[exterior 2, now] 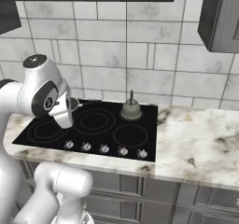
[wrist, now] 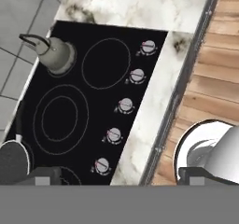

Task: Pick the pan from the cabinet and place it on the stove. Then turn on the stove burner for the pan.

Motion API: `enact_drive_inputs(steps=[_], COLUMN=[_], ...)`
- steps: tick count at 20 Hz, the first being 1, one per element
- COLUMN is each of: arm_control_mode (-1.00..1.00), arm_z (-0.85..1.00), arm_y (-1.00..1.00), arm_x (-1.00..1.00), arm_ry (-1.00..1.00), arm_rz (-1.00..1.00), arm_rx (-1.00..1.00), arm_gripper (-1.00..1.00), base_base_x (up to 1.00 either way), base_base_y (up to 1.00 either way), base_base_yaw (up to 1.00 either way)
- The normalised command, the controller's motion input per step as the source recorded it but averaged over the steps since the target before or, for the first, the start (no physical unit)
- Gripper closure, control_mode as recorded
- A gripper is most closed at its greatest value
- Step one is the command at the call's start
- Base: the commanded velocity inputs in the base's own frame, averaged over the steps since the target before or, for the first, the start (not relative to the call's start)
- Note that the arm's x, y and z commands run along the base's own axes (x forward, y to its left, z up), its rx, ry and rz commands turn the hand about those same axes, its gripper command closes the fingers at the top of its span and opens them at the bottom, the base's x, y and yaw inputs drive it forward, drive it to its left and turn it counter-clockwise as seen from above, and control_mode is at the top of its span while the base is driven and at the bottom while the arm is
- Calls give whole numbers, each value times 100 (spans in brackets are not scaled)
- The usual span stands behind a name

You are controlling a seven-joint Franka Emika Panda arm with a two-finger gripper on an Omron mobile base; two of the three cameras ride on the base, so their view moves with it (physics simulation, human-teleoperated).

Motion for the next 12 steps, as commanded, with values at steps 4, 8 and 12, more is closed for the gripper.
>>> enact_drive_inputs(steps=[4, 8, 12], arm_control_mode=[-100, -100, -100], arm_z=[0, -3, -33], arm_y=[8, 17, 38], arm_x=[0, 0, 0], arm_ry=[14, 12, 8], arm_rz=[37, 36, 31], arm_rx=[-1, -4, -9], arm_gripper=[-100, -100, -100], base_base_x=[0, 0, 0], base_base_y=[0, 0, 0], base_base_yaw=[0, 0, 0])
